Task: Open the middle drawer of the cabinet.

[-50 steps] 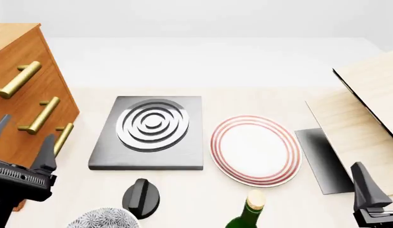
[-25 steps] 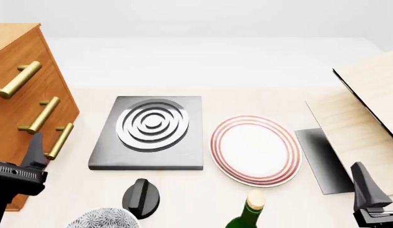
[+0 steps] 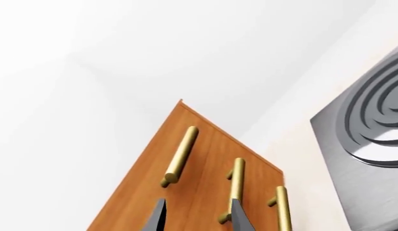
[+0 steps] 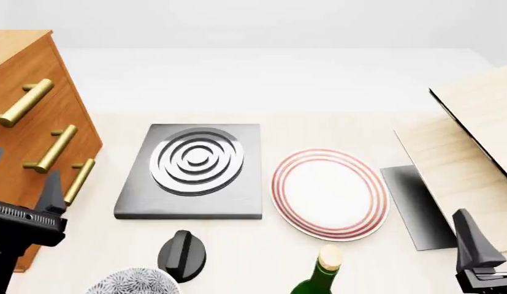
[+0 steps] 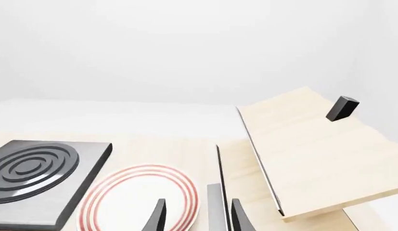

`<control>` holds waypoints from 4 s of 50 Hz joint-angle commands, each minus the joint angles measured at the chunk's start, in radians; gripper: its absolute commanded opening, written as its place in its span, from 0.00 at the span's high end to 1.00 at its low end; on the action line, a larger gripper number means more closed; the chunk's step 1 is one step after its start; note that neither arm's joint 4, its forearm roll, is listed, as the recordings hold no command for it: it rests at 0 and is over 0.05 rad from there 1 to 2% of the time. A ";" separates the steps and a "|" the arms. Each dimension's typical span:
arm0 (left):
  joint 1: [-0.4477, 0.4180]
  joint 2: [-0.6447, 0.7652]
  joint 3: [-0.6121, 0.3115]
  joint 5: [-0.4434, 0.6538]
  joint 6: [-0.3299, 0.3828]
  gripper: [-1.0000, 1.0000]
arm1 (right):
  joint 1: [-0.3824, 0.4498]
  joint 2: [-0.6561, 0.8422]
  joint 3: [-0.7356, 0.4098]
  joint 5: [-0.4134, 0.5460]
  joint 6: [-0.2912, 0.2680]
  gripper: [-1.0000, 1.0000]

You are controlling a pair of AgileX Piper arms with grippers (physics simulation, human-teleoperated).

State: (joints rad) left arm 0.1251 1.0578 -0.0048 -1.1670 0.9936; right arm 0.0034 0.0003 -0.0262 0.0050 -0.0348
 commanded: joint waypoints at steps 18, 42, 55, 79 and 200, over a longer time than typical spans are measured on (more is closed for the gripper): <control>-0.032 0.132 -0.016 -0.053 0.031 0.00 | 0.003 0.000 0.008 -0.001 0.007 0.00; -0.050 0.228 -0.075 -0.053 0.073 0.00 | 0.003 0.000 0.008 -0.002 0.007 0.00; -0.041 0.260 -0.083 -0.053 0.083 0.00 | 0.003 0.000 0.008 -0.001 0.007 0.00; -0.053 0.267 -0.054 -0.053 0.218 0.00 | 0.003 0.000 0.008 -0.002 0.007 0.00; 0.098 0.563 -0.230 -0.053 0.289 0.00 | 0.003 0.000 0.008 -0.001 0.007 0.00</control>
State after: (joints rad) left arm 0.2191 1.6063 -0.2333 -1.2144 1.2843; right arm 0.0034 0.0003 -0.0262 0.0051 -0.0348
